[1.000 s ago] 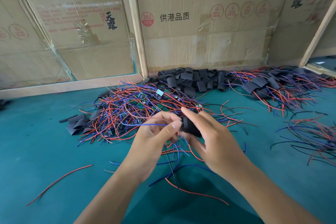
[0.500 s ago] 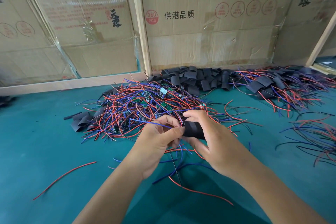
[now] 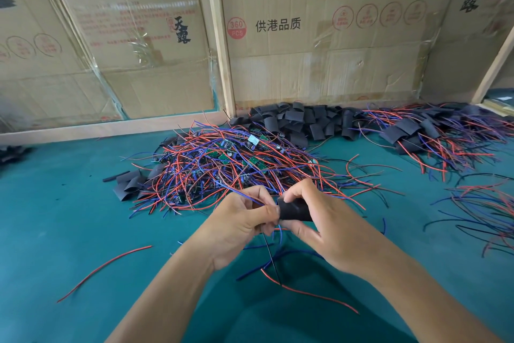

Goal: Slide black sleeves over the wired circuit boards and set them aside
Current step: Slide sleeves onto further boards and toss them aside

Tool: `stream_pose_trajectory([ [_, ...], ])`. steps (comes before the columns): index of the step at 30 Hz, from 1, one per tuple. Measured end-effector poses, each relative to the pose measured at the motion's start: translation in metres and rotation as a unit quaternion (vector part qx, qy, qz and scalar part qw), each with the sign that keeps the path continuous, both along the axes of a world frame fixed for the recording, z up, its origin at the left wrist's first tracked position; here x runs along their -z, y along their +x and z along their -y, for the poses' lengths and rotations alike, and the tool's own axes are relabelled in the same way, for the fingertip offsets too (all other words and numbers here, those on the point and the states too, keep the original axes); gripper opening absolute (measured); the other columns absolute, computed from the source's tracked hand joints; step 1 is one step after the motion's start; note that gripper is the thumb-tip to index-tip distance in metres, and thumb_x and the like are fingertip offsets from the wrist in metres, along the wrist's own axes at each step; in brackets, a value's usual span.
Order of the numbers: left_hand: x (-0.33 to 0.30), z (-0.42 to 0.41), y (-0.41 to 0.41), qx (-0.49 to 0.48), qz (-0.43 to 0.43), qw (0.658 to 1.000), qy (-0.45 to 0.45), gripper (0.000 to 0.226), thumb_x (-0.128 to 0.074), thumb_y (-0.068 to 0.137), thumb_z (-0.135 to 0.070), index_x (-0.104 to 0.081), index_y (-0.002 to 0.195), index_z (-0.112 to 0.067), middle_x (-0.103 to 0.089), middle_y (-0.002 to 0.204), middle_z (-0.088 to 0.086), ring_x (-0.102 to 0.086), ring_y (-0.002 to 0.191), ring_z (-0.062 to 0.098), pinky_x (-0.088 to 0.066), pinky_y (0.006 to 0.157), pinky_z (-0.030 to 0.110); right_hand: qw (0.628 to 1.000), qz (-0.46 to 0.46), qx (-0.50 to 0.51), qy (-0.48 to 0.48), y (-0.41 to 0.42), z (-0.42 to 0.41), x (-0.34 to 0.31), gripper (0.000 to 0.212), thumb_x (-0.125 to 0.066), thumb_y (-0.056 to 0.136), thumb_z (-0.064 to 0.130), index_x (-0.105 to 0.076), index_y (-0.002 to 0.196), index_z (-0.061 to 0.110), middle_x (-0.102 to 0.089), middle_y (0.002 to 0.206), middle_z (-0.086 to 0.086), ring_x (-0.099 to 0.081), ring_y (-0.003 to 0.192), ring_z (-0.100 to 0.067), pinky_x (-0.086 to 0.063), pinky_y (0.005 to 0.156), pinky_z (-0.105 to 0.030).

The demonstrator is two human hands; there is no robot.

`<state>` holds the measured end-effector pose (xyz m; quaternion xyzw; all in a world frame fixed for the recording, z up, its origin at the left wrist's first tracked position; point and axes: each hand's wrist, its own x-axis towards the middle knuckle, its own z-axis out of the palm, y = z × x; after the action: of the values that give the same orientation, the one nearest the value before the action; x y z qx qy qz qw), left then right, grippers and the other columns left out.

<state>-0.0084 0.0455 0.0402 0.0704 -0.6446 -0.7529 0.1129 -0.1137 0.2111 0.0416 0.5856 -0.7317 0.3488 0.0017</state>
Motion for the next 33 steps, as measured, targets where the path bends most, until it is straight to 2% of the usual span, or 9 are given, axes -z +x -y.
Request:
stream_pose_trajectory([
  [3,0.001,0.000,0.000,0.001,-0.003,1.000,0.018,0.020,-0.070,0.077,-0.005,-0.061,0.063,-0.016,-0.056,0.060,0.005,-0.050,0.054,0.017,-0.043,0.056,0.022,1.000,0.018,-0.008,0.004,-0.001,0.000,-0.001,0.026,-0.063,0.097,0.033,-0.046,0.111,0.020,-0.061,0.106,0.008,-0.058,0.091,-0.018,-0.048,0.081,-0.041],
  [6,0.004,0.000,-0.003,-0.010,0.000,1.000,0.015,0.018,-0.071,0.075,-0.004,-0.060,0.064,-0.013,-0.056,0.059,0.007,-0.050,0.054,0.017,-0.044,0.056,0.023,1.000,0.020,-0.004,0.009,-0.003,0.000,0.001,0.027,-0.067,0.095,0.029,-0.045,0.110,0.024,-0.061,0.111,0.011,-0.059,0.096,-0.014,-0.047,0.085,-0.036],
  [11,0.008,-0.004,-0.005,-0.014,-0.005,1.000,-0.009,0.019,-0.071,0.072,-0.001,-0.061,0.062,-0.014,-0.055,0.059,0.006,-0.048,0.055,0.017,-0.043,0.057,0.022,1.000,0.007,0.005,0.007,-0.006,-0.001,-0.001,0.056,-0.070,0.088,0.007,-0.031,0.102,0.045,-0.057,0.115,0.015,-0.055,0.098,-0.008,-0.044,0.086,-0.025],
  [19,0.007,-0.005,-0.005,-0.013,-0.011,1.000,-0.003,0.022,-0.065,0.072,0.002,-0.060,0.059,-0.015,-0.051,0.057,0.006,-0.048,0.054,0.017,-0.042,0.057,0.023,1.000,0.017,-0.009,-0.016,-0.007,-0.001,0.003,0.033,-0.070,0.089,0.012,-0.046,0.106,0.028,-0.055,0.099,0.020,-0.052,0.086,-0.002,-0.038,0.073,-0.012],
  [21,0.007,-0.005,-0.006,-0.015,-0.012,1.000,0.016,0.021,-0.066,0.073,0.000,-0.060,0.060,-0.015,-0.053,0.056,0.006,-0.049,0.053,0.017,-0.042,0.056,0.023,1.000,0.007,-0.006,-0.022,-0.007,-0.001,0.003,0.032,-0.070,0.089,0.016,-0.047,0.107,0.028,-0.054,0.100,0.020,-0.053,0.085,-0.005,-0.042,0.074,-0.015],
  [24,0.008,-0.005,-0.008,-0.019,-0.007,0.998,0.051,0.023,-0.067,0.077,-0.002,-0.060,0.059,-0.015,-0.055,0.058,0.008,-0.049,0.053,0.018,-0.044,0.054,0.023,0.998,-0.037,0.020,-0.053,-0.007,-0.002,0.002,0.026,-0.068,0.088,0.020,-0.054,0.110,0.022,-0.058,0.107,0.011,-0.058,0.093,-0.013,-0.047,0.080,-0.030],
  [27,0.010,-0.009,-0.010,-0.029,-0.005,0.995,0.094,0.022,-0.064,0.080,-0.005,-0.060,0.062,-0.017,-0.054,0.062,0.005,-0.049,0.056,0.016,-0.043,0.056,0.023,0.995,-0.053,0.048,-0.070,-0.007,0.000,0.004,0.025,-0.069,0.086,0.011,-0.061,0.108,0.017,-0.062,0.103,0.006,-0.060,0.091,-0.016,-0.048,0.076,-0.030],
  [30,0.012,-0.015,-0.015,-0.034,-0.014,0.989,0.144,0.007,-0.063,0.079,-0.013,-0.058,0.073,-0.014,-0.052,0.067,0.005,-0.050,0.059,0.015,-0.045,0.057,0.024,0.991,-0.067,0.088,-0.077,-0.008,0.001,0.007,0.023,-0.072,0.086,0.010,-0.064,0.106,0.019,-0.067,0.095,0.010,-0.063,0.083,-0.014,-0.051,0.066,-0.035],
  [33,0.013,-0.015,-0.017,-0.042,-0.017,0.986,0.158,0.012,-0.066,0.081,-0.015,-0.058,0.090,-0.012,-0.049,0.068,0.002,-0.043,0.056,0.014,-0.040,0.053,0.023,0.986,-0.065,0.124,-0.089,-0.013,0.001,0.008,0.015,-0.070,0.090,0.016,-0.065,0.104,0.021,-0.068,0.092,0.010,-0.064,0.081,-0.018,-0.052,0.065,-0.040],
])
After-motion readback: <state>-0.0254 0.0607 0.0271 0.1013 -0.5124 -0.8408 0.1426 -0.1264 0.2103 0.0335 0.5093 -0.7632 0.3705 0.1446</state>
